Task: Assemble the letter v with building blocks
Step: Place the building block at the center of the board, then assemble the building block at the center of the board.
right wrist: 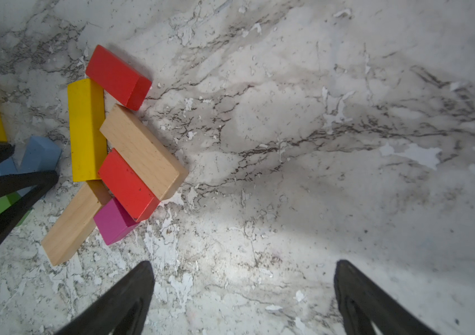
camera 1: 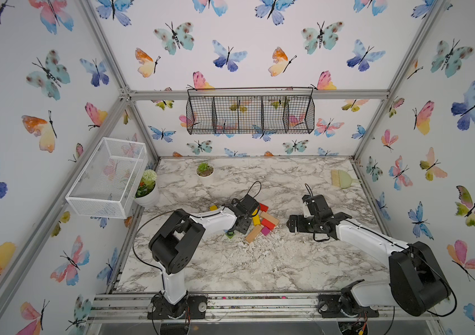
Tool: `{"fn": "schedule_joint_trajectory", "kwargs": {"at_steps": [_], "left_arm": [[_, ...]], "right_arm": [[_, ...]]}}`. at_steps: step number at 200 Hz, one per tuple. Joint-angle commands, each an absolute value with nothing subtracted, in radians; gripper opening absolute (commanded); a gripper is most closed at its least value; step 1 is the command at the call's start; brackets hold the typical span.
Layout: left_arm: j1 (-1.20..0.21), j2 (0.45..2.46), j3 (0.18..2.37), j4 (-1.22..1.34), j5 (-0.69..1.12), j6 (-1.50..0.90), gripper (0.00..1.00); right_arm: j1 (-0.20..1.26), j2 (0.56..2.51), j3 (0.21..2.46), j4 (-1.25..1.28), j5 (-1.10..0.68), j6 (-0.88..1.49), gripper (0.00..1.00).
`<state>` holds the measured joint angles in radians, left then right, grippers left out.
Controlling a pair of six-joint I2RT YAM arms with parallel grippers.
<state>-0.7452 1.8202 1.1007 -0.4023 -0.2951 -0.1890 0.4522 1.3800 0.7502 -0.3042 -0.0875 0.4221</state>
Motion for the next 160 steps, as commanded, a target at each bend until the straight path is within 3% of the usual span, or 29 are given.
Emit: {"fn": "schedule_joint_trajectory", "kwargs": {"at_steps": [1, 56, 114, 160], "left_arm": [[-0.739, 1.741, 1.11, -0.415, -0.313, -0.206, 0.68], [-0.712, 1.465, 1.128, -0.414, -0.329, -0.223, 0.82], [-0.659, 1.158, 0.977, -0.308, -0.405, -0.269, 0.99], [-0.619, 1.063, 0.916, -0.337, -0.466, -0.334, 0.98]], "right_arm": [[0.448, 1.381, 0.804, -0.301, -0.111, 0.395, 0.98], [0.463, 1.429, 0.928, -0.242, -0.225, 0.38, 0.98], [0.631, 1.651, 1.176, -0.23, -0.247, 0.338, 0.98], [0.71, 1.823, 1.323, -0.236, -0.318, 0.32, 0.98]]}}
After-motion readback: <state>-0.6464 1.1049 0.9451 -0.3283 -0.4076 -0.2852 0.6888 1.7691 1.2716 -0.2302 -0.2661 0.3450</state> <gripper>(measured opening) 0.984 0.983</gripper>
